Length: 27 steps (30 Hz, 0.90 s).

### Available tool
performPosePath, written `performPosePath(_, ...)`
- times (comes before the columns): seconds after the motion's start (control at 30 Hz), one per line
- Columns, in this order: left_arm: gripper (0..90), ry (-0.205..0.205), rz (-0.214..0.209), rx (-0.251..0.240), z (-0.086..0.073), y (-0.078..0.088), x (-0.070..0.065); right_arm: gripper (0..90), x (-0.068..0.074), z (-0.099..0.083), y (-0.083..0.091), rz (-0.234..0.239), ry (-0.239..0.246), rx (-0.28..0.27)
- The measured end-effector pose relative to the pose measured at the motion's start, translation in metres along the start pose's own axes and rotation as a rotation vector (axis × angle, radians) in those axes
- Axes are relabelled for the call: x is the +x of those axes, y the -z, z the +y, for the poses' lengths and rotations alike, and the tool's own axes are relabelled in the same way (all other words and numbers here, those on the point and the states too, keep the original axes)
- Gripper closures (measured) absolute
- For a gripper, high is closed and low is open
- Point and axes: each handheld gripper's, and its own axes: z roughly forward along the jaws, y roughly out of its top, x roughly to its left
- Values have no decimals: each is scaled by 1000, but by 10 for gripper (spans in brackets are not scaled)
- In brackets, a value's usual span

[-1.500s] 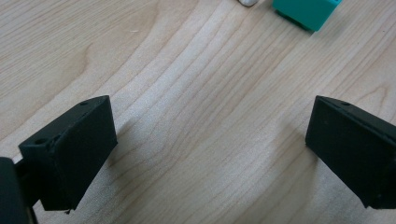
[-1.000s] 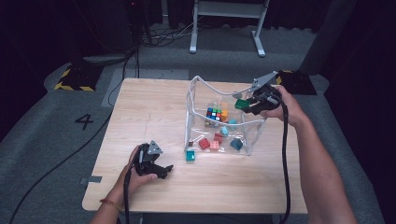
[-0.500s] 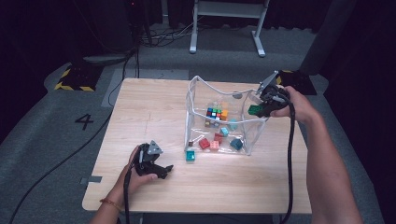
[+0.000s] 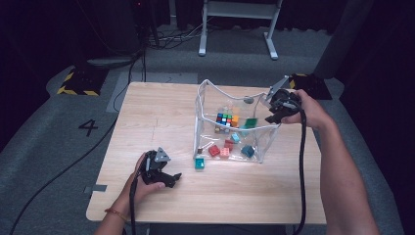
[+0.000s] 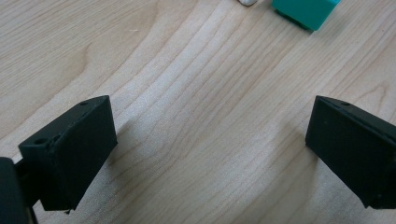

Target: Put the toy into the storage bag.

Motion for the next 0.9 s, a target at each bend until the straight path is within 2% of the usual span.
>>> performPosePath(0.07,20,0,0,0,0,0,0,494,2,-3,5,11,-8,-72)
performPosePath(0.1,20,0,0,0,0,0,0,483,3,-6,8,8,-35,-124)
performPosePath(0.2,20,0,0,1,0,0,0,438,9,-13,18,-18,-73,-248)
performPosePath(0.23,20,0,0,0,0,0,0,434,11,-15,20,-28,-97,-278)
performPosePath(0.27,19,-1,-2,0,0,0,0,436,15,-19,23,-43,-148,-327)
performPosePath(0.33,19,-6,1,0,0,0,0,423,20,-25,27,-68,-194,-399)
performPosePath(0.4,18,-6,1,0,0,0,0,423,25,-32,31,-67,-244,-466)
performPosePath(0.47,19,-6,1,0,0,0,0,409,28,-36,33,-95,-245,-484)
performPosePath(0.67,19,-6,1,0,0,0,0,366,35,-46,35,-108,-291,-521)
performPosePath(0.73,19,-4,0,1,0,0,0,352,38,-49,38,-112,-298,-552)
performPosePath(0.83,19,-5,-1,-1,0,0,0,315,42,-53,42,-129,-315,-574)
performPosePath(0.9,19,-5,1,0,0,0,0,273,45,-55,44,-157,-328,-581)
